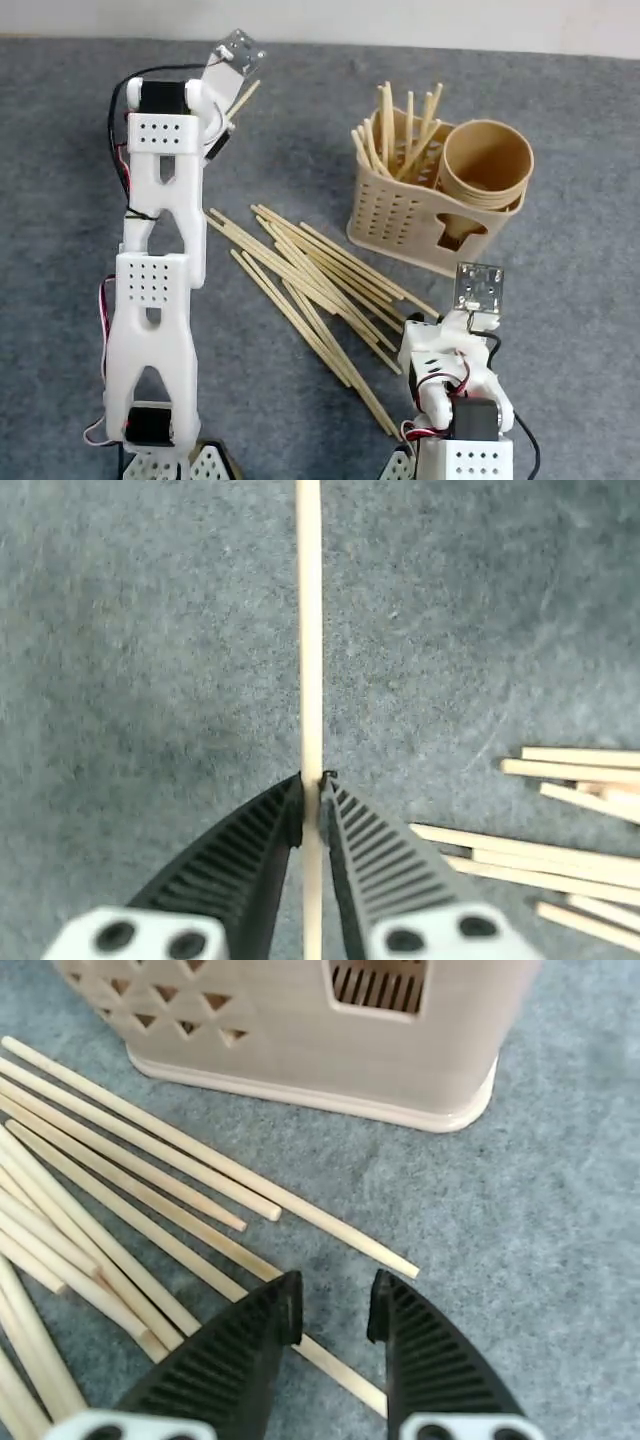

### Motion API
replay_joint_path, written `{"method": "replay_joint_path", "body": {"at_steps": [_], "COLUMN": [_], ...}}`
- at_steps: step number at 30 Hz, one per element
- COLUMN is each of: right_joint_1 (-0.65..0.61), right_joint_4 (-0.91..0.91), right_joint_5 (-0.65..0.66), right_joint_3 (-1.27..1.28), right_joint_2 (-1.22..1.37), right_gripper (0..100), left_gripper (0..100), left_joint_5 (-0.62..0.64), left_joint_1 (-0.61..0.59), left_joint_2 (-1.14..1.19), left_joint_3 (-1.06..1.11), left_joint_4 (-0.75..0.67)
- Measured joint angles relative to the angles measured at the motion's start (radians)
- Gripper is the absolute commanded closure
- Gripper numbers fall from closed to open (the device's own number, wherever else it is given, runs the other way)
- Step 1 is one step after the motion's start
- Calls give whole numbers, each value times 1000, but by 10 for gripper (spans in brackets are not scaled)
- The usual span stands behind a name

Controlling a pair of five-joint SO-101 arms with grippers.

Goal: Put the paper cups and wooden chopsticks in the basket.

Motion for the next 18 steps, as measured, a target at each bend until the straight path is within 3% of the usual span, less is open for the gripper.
{"method": "replay_joint_path", "body": {"at_steps": [9, 18], "right_joint_1": [0, 0], "right_joint_4": [0, 0], "right_joint_5": [0, 0], "right_joint_3": [0, 0], "right_joint_2": [0, 0], "right_gripper": [875, 875], "left_gripper": [993, 994], "left_joint_5": [229, 460], "left_joint_1": [9, 92], "left_joint_2": [-238, -470], "left_joint_3": [-3, -3], "left_joint_4": [3, 5]}}
